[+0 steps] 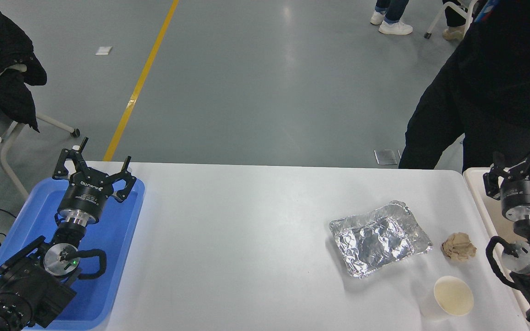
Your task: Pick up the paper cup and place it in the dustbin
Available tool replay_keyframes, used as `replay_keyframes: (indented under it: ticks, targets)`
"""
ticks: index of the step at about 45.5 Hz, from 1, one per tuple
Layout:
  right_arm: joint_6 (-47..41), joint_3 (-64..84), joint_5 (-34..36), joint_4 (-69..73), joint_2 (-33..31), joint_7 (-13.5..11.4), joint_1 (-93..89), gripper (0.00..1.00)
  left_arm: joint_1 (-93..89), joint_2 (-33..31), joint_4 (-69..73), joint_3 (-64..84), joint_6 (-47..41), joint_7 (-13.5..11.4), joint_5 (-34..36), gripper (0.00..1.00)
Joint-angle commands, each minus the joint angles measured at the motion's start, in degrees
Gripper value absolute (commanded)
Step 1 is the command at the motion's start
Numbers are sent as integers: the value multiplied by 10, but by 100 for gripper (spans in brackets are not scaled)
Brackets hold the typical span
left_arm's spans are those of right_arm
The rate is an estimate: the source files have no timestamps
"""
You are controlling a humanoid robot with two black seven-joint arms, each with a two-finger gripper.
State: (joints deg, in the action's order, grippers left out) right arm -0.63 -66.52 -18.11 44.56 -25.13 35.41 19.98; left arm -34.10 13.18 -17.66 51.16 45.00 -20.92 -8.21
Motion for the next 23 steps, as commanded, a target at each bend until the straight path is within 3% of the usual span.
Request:
replay_keyframes:
  ticks: [1, 23]
  targets:
    - [0, 1, 0, 0, 2, 0, 0, 100, 0, 0, 0, 0, 0, 0, 0, 100]
    - [0, 3, 0, 1, 8, 0, 5, 100, 0, 0, 0, 0, 0, 0, 0, 100]
